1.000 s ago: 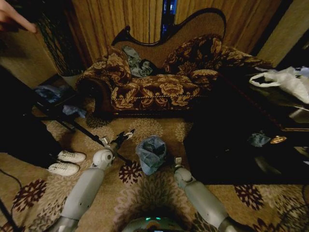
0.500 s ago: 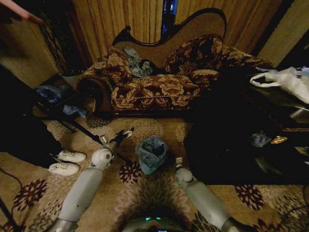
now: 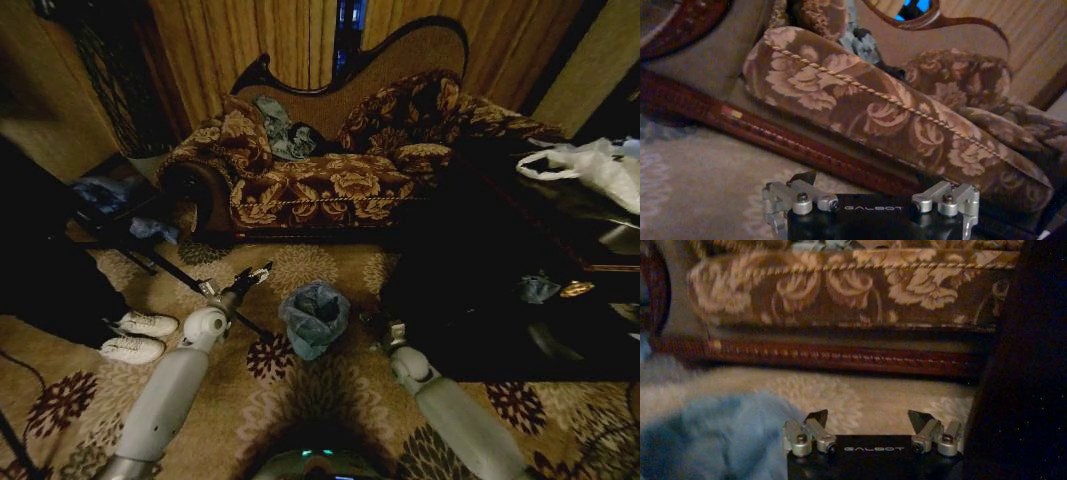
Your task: Place a garbage bag over the trash bin.
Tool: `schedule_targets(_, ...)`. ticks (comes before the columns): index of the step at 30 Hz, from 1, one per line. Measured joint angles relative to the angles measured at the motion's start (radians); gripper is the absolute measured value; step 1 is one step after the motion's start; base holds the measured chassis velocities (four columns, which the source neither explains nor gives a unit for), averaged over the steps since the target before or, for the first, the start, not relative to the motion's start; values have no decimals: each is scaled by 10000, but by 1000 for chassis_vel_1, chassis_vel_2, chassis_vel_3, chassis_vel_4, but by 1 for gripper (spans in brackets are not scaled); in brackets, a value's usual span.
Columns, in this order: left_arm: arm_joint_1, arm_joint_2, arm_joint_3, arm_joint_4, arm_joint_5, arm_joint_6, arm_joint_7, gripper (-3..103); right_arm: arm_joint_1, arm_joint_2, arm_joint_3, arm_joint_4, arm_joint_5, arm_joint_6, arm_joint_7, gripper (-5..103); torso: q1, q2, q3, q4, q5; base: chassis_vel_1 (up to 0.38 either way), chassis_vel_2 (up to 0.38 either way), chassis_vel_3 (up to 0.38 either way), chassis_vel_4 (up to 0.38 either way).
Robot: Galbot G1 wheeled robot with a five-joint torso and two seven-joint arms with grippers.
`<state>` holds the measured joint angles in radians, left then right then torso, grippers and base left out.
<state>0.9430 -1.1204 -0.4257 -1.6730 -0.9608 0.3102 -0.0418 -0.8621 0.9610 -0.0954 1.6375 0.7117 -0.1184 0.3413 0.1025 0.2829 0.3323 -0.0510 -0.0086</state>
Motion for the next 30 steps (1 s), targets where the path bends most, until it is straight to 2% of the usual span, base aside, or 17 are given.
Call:
schedule_targets(2,117,-89,-231,-342,39,420,-573,100,388,-258,-401,881,1431,-470,762,76,0,0,0,2,0,0,0,0,0)
schedule_targets(3,117,-89,-231,-342,39,420,-573,100,388,-258,-401,881,1431,-470,762,76,0,0,0,2,0,0,0,0,0)
schedule_targets(5,263,-143,-495,-756,31,927,-1332,100,713,-321,-704,1496,2628,-831,1243,71,0,0,0,2,0,0,0,0,0)
schedule_targets(6,362,-129,-755,-1083,-186,1323,-1869,100,984,-289,-917,1779,3322,-1010,1493,63,0,0,0,2,-1,0,0,0,0)
schedule_targets(7,362,-129,-755,-1083,-186,1323,-1869,100,984,-289,-917,1779,3322,-1010,1493,63,0,0,0,2,-1,0,0,0,0)
schedule_targets(9,408,-56,-1021,-1369,-639,1535,-2473,100,1377,-75,-1243,1891,4120,-1133,1737,60,0,0,0,3,-1,0,0,0,0)
schedule_targets(10,380,-4,-1212,-1537,-1205,1640,-2968,100,1674,216,-1489,1766,4494,-1159,1876,56,0,0,0,2,0,0,0,0,0)
schedule_targets(11,380,-4,-1212,-1537,-1205,1640,-2968,100,1674,216,-1489,1766,4494,-1159,1876,56,0,0,0,2,0,0,0,0,0)
schedule_targets(13,206,90,-1442,-1757,-2197,1739,-3720,100,2116,767,-1890,1282,4748,-1206,1981,47,0,0,1,4,-2,0,0,0,0)
schedule_targets(15,123,131,-1468,-1830,-2491,1760,-3984,100,2261,961,-2047,1080,4804,-1218,2030,44,1,0,1,5,-1,0,0,0,0)
schedule_targets(18,-171,398,-1342,-2173,-3420,2004,-4899,100,2676,1494,-2615,321,4949,-1300,2194,31,0,0,1,4,0,0,0,0,0)
schedule_targets(20,-245,488,-1259,-2226,-3513,2083,-4957,100,2754,1574,-2723,140,4960,-1361,2193,31,0,0,1,3,-1,0,0,0,0)
schedule_targets(23,-578,814,-864,-2283,-3705,2166,-5017,100,2992,1737,-3049,-384,5200,-1498,2215,19,1,0,1,1,-2,0,0,0,0)
schedule_targets(25,-700,915,-721,-2301,-3803,2178,-5098,100,3061,1794,-3112,-566,5313,-1527,2219,15,1,0,2,1,-2,0,0,0,0)
schedule_targets(27,-933,1047,-522,-2426,-4174,2283,-5500,100,3215,2028,-3190,-1030,5501,-1539,2331,8,1,0,2,0,-1,0,0,0,0)
schedule_targets(29,-993,1080,-489,-2497,-4351,2341,-5676,100,3254,2102,-3201,-1135,5585,-1539,2395,8,1,0,1,0,0,0,0,0,0)
schedule_targets(30,-1046,1129,-458,-2628,-4604,2392,-5924,100,3292,2205,-3216,-1239,5736,-1540,2509,3,1,-1,2,1,-1,0,0,0,0)
